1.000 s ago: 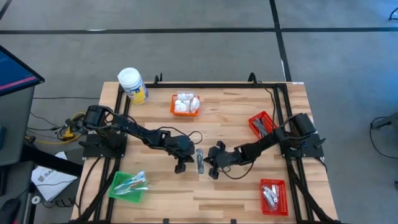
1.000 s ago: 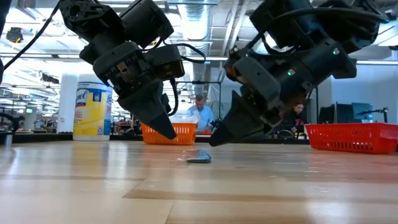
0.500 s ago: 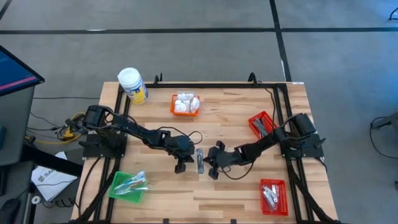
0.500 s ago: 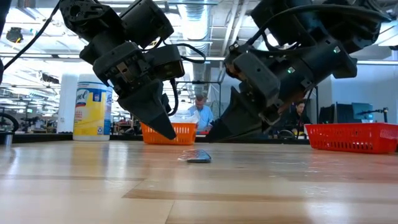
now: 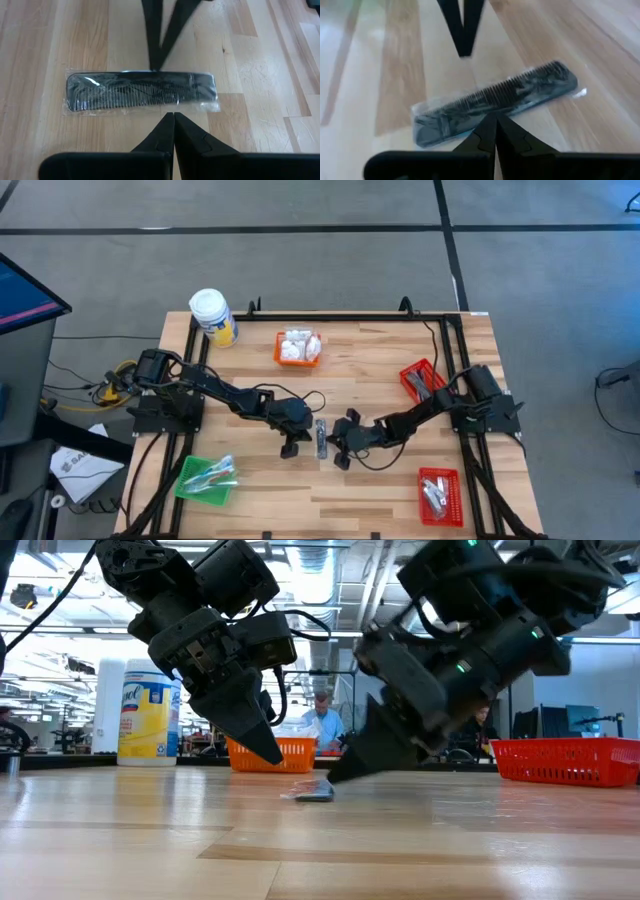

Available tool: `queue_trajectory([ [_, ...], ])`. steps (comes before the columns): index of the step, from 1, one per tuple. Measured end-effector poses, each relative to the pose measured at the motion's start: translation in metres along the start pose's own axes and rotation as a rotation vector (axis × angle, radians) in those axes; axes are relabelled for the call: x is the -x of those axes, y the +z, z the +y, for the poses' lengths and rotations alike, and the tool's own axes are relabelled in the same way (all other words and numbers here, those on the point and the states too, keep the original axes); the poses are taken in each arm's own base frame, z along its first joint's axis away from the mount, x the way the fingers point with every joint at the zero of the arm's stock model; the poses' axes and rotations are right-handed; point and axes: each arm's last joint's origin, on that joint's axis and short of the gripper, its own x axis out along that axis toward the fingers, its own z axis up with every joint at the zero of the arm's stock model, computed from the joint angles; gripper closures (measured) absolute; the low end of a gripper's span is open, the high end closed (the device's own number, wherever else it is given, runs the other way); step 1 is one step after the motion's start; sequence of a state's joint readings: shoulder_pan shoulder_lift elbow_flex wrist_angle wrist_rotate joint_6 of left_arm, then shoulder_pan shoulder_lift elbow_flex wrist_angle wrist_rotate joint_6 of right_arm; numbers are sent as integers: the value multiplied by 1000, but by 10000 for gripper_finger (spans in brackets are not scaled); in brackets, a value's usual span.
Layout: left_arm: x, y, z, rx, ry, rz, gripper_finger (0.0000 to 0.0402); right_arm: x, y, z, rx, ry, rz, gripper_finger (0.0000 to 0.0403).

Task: Pick & Place Travel size toiletries
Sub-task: Put the black comb into the top red basket

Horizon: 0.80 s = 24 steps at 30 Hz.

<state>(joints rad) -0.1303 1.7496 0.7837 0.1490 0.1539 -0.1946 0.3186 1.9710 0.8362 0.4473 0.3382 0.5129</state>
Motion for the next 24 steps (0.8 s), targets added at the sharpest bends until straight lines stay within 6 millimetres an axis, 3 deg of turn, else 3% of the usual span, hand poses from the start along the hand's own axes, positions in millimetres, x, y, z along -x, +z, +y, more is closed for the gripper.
queue_trajectory([
  [14, 0, 0, 0, -21, 0, -1, 401, -5, 0, -6, -18, -29, 35, 403],
  [21, -1, -1, -7, -208, 70, -12, 401, -5, 0, -6, -16, -32, 38, 403],
  [24, -2, -2, -14, -332, 175, -25, 401, -5, 0, -7, -16, -33, 39, 403],
])
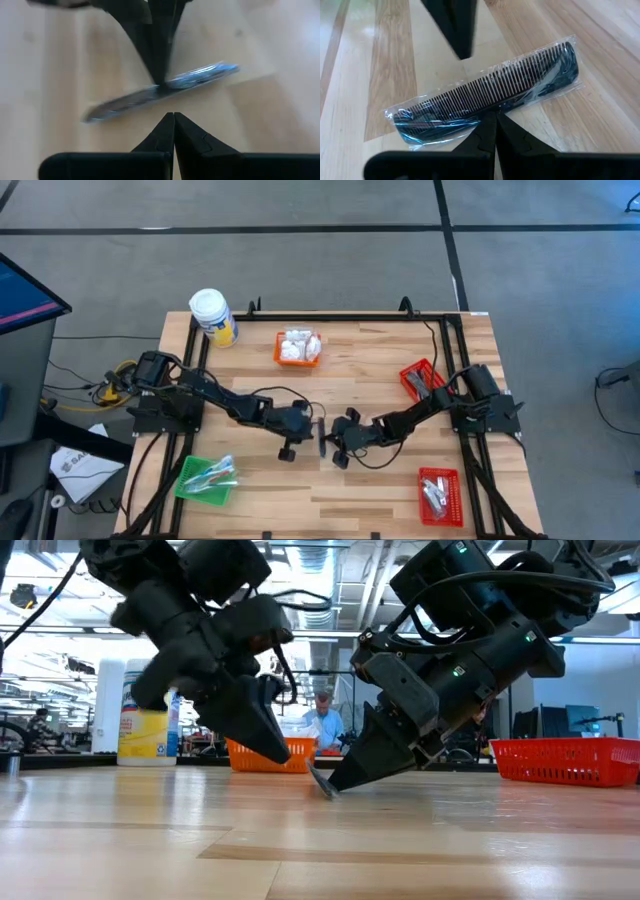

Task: Pick & Place Travel size toiletries
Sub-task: Put the black comb into the top red basket

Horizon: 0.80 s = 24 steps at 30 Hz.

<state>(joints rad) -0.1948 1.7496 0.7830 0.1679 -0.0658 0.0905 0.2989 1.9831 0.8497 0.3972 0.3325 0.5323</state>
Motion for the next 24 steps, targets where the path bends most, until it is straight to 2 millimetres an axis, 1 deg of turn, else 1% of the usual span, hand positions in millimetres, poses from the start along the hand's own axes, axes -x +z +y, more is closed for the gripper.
queue_trajectory([
  [3, 1, 1, -10, -168, 110, 11, 398, 0, 0, -1, -2, -2, 0, 403],
  [5, 2, 2, -18, -241, 162, 15, 390, -1, 1, -2, -2, -5, 2, 403],
  [8, 5, 3, -28, -322, 238, 25, 369, -1, 1, -2, -2, -7, 3, 403],
  [11, 6, 4, -33, -366, 264, 22, 341, -1, 1, -2, 3, -7, 3, 403],
  [14, 6, 6, -34, -412, 265, -1, 308, -1, 1, -3, 4, -10, 4, 403],
  [17, 4, 6, -33, -416, 247, -10, 275, -1, 1, -4, 2, -11, 5, 403],
  [20, -5, 1, -28, -413, 256, 17, 250, -1, 1, -4, 1, -10, 5, 403],
  [24, -20, -9, -19, -402, 275, 50, 229, -2, 1, -5, -3, -3, 12, 403],
])
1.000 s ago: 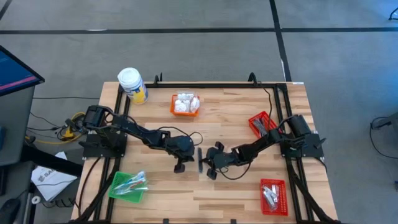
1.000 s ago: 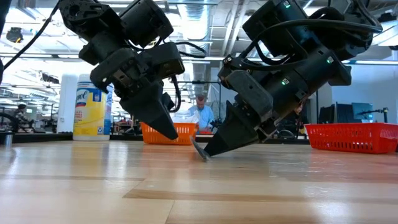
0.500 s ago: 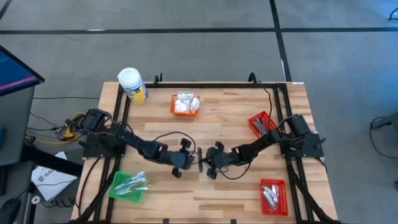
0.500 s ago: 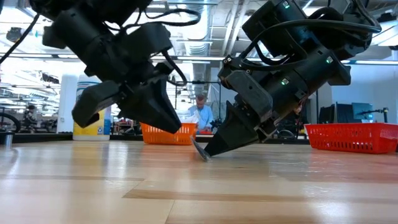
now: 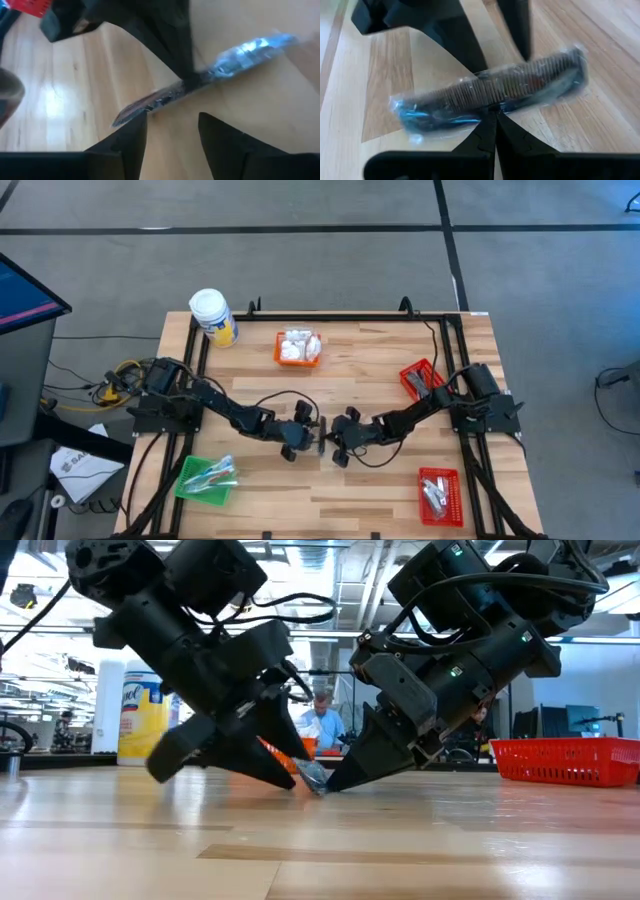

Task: Pick & Place Travel size toiletries
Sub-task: Put the black comb into the top red basket

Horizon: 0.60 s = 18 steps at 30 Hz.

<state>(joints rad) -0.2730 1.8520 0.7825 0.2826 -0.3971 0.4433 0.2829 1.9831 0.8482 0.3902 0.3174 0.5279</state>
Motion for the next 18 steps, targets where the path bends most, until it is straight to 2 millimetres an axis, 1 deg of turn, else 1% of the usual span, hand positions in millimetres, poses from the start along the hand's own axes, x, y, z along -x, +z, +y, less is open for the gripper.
queue_trajectory([
  [2, -5, -1, 2, 15, 19, -6, 223, 0, 0, 0, 0, 0, 0, 403],
  [5, -7, -2, 3, 13, 24, -9, 219, 0, 0, 0, 1, 1, 2, 403],
  [8, -3, 0, 4, -25, 18, -12, 218, 0, -1, 0, 3, -4, 10, 403],
  [12, 2, 4, 5, -22, 20, -35, 218, 0, -1, -1, 5, -5, 13, 403],
  [18, 3, 5, 5, -17, -8, -56, 218, 0, -1, -1, 3, -6, 13, 403],
])
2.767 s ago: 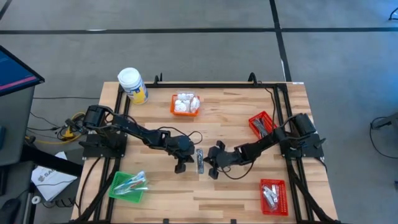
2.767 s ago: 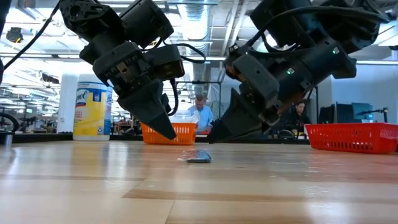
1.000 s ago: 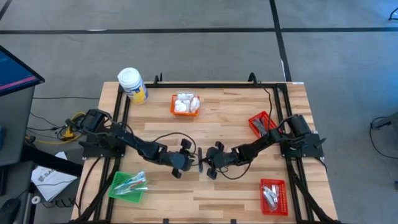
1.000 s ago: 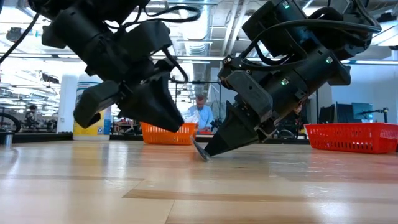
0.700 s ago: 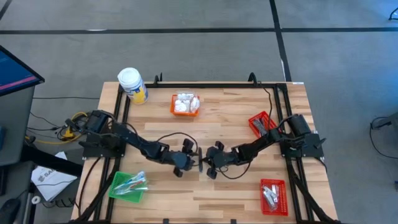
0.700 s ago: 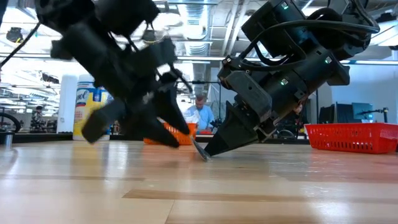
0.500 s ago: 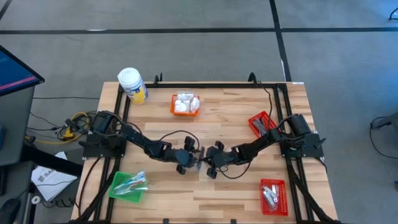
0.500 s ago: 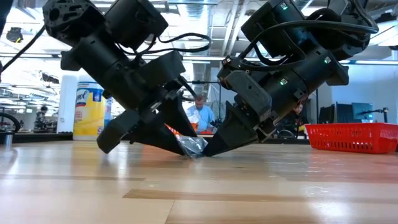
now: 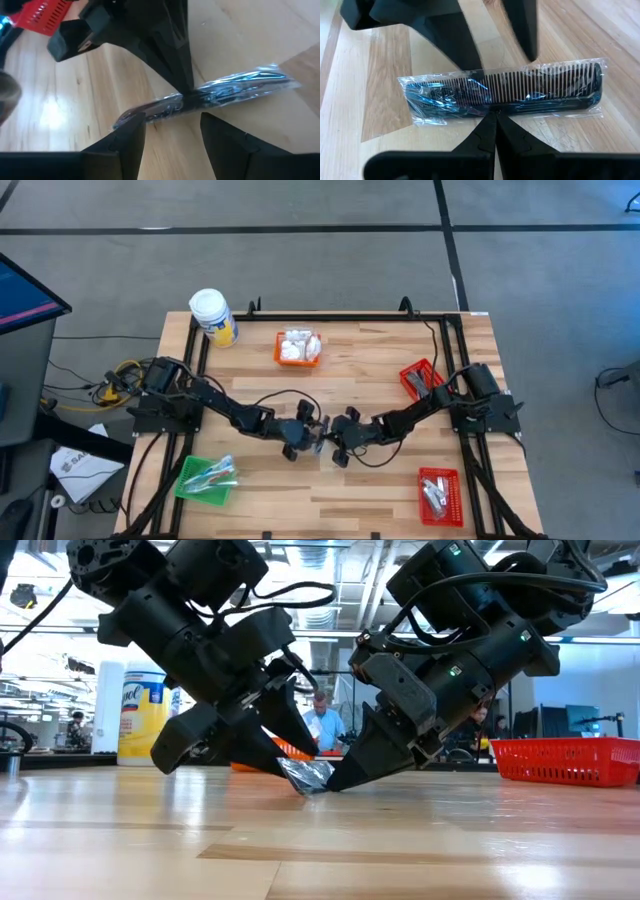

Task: Pick & Place Travel size toiletries
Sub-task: Put the black comb into the top red basket

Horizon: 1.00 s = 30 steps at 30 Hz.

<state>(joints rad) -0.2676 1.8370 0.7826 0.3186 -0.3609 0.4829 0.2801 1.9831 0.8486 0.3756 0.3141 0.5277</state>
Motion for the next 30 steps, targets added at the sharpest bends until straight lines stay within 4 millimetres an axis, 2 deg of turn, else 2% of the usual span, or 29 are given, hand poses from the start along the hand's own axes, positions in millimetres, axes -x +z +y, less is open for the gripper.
queue_trajectory([
  [5, 0, 1, 0, 1, -15, -11, 218, -1, 1, -2, -5, 0, 1, 403],
  [15, 0, 2, 0, -105, -3, -27, 218, -1, 1, -2, -4, -1, 2, 403],
  [25, 0, 4, 1, -99, 8, -48, 218, -2, 3, -3, -8, 2, -13, 403],
  [30, -7, 1, -4, -105, -3, -39, 218, -2, 4, -5, -7, 1, -18, 403],
])
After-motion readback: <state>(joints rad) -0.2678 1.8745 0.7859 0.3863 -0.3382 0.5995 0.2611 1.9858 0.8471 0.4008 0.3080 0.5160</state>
